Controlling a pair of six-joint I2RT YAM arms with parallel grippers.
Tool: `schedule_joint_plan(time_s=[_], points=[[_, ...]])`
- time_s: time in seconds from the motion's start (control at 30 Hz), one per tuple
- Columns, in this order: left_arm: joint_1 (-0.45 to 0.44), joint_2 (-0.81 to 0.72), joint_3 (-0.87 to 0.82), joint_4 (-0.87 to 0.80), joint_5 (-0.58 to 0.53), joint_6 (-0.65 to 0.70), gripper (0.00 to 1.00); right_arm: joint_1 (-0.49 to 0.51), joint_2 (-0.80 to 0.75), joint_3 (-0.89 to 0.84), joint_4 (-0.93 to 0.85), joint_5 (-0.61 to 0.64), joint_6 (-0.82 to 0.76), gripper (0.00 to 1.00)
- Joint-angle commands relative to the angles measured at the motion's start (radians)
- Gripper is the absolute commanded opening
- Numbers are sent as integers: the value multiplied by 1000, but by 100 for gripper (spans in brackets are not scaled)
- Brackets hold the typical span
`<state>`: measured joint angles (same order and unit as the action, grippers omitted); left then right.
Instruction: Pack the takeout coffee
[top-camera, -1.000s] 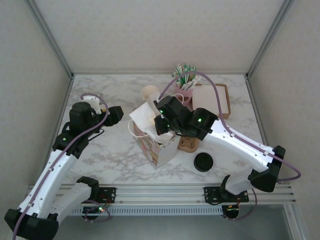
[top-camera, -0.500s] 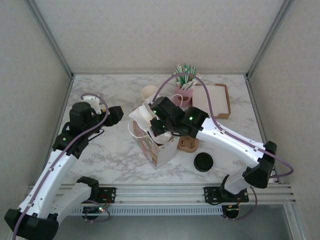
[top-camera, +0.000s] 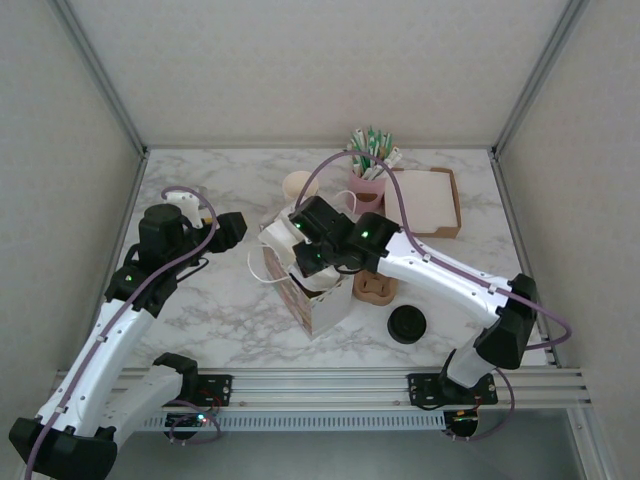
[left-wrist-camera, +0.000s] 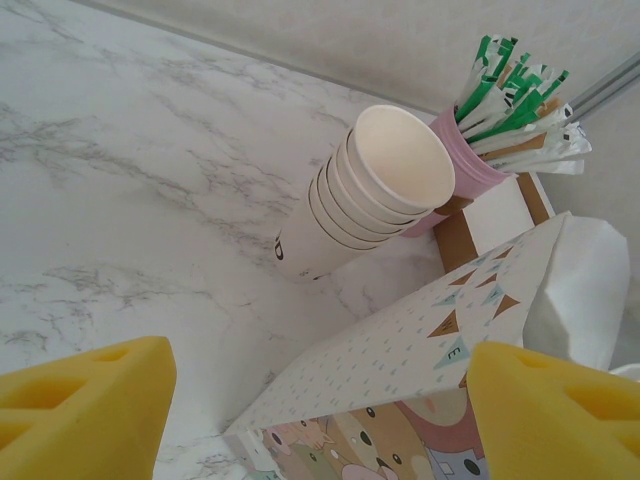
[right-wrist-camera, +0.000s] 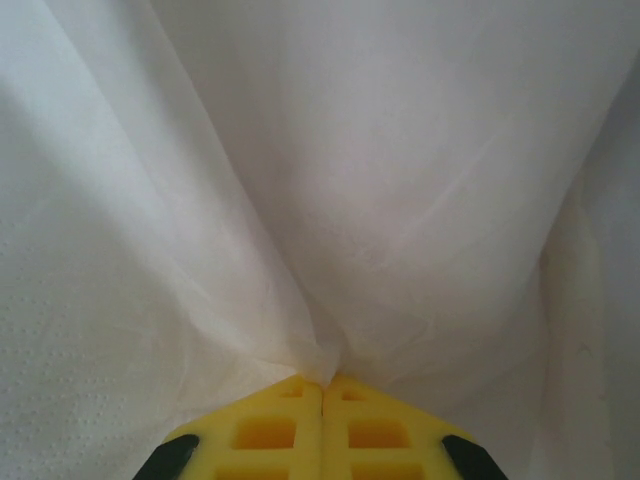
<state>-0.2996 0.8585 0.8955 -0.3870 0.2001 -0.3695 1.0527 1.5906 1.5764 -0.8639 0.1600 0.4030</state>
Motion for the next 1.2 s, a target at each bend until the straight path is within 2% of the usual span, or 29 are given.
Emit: schedule_joint_plan(time_s=[0.0, 0.3, 0.7, 0.87, 1.07, 1.17], points=[[-8, 5, 33, -9, -9, 13, 77, 15, 24, 14, -30, 11, -19, 0], [-9, 5, 34, -10, -11, 14, 76, 22, 24, -26, 11, 30, -8, 1], [-8, 4, 34, -13, -12, 14, 77, 28, -37, 20, 9, 41, -7, 25], [-9, 4, 34, -13, -11, 14, 77, 31, -78, 50, -6, 70, -7, 31], [-8, 3, 35, -14, -11, 15, 77, 31, -127, 50, 44, 85, 6, 32], [-7, 4, 35, -14, -14, 14, 77, 31, -141, 47, 72, 82, 8, 29]])
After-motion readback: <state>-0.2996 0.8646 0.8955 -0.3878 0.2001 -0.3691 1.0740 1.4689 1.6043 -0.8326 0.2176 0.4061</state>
